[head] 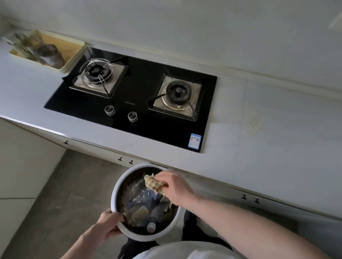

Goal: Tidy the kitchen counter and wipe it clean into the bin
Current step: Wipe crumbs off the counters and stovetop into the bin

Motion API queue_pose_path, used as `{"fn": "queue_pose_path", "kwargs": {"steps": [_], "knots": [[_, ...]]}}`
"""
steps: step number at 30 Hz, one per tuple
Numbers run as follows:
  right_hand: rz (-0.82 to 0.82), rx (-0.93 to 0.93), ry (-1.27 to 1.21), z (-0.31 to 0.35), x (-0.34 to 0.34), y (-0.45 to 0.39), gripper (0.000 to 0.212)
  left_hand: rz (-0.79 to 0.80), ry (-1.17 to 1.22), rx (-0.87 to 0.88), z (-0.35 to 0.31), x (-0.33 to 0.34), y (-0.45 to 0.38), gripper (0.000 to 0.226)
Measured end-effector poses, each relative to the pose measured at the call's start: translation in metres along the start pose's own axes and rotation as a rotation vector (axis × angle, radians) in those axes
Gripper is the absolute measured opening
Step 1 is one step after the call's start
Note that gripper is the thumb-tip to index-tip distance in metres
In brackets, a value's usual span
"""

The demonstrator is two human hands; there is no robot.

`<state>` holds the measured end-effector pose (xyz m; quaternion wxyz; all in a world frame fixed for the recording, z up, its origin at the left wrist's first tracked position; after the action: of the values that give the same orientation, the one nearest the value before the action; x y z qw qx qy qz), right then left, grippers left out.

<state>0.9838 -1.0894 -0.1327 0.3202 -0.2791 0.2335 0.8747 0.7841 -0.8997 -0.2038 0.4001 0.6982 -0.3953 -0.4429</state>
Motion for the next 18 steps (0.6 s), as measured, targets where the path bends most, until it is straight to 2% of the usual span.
{"fn": "queue_pose_path", "kwargs": {"steps": [5,8,11,14,18], "knots": [[-0.453,0.117,-0.196,-0.055,-0.124,0.037,0.029,0.025,-0.005,-0.032,0.017,0.044,0.0,0.032],[-0.7,0.209,-0.143,-0.1,-0.199,0.068,0.023,0.043,-0.035,-0.043,0.021,0.062,0.002,0.031],[-0.843,0.352,-0.076,-0.152,-0.252,0.103,0.026,0.046,-0.059,-0.054,0.026,0.076,0.006,0.025],[-0.825,0.543,0.1,-0.213,-0.275,0.138,0.032,0.036,-0.089,-0.046,0.028,0.089,0.007,0.022],[-0.553,0.741,0.245,-0.276,-0.25,0.166,0.032,0.017,-0.122,-0.032,0.022,0.102,0.008,0.021]]}}
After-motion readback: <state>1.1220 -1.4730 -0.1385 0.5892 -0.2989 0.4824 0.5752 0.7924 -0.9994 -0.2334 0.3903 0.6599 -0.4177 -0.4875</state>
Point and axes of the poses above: each hand's wrist, its own y-axis away from the middle knuckle, its own x-axis out of the palm, z = x × y, the point moved 10 cm from there along -y, towards the middle knuckle, and after that the axes turned 1 degree about z, right-handed, at the moved point
